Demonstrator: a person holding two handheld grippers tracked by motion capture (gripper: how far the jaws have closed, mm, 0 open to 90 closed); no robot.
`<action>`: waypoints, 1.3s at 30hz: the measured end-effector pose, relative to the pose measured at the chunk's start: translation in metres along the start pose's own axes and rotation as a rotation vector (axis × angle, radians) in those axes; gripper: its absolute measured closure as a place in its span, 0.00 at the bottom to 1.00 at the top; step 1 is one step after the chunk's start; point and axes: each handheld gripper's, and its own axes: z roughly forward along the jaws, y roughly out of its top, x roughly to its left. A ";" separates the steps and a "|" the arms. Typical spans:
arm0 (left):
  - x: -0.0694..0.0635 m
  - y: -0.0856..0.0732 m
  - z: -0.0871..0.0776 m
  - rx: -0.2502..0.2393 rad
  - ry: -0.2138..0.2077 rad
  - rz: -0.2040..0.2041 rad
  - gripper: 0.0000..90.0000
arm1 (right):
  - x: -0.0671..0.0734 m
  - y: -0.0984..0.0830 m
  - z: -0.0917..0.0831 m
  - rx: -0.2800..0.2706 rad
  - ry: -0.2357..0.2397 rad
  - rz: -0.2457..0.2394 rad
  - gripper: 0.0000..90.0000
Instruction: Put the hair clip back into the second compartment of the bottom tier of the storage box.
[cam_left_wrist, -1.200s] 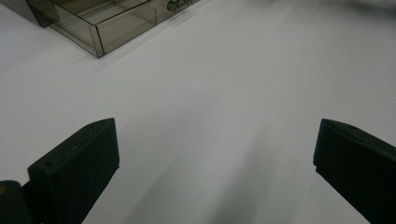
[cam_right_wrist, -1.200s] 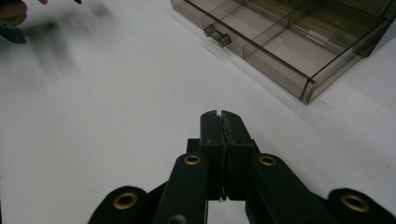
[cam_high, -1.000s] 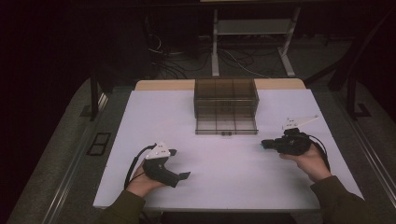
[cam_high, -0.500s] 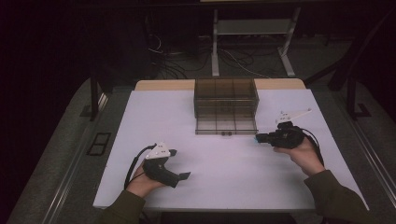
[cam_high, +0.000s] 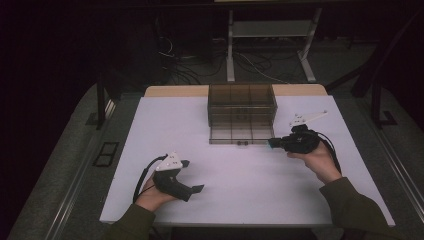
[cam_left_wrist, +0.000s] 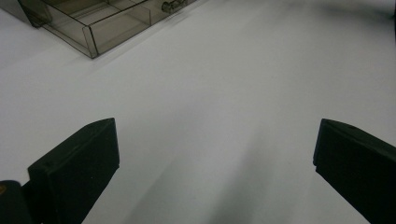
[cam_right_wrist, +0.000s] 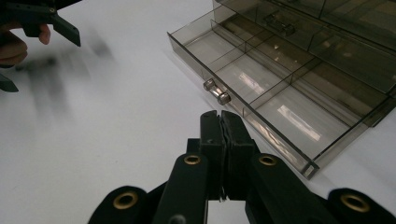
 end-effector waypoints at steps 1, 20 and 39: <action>0.000 0.000 0.000 0.000 -0.001 0.001 0.00 | 0.000 0.001 0.000 -0.002 0.000 -0.001 0.97; 0.000 0.000 0.000 0.005 -0.007 0.008 0.00 | -0.004 0.017 0.018 -0.008 0.005 0.001 0.97; 0.000 0.000 0.000 0.001 -0.013 0.008 0.00 | -0.010 0.030 0.034 -0.016 -0.002 0.013 0.97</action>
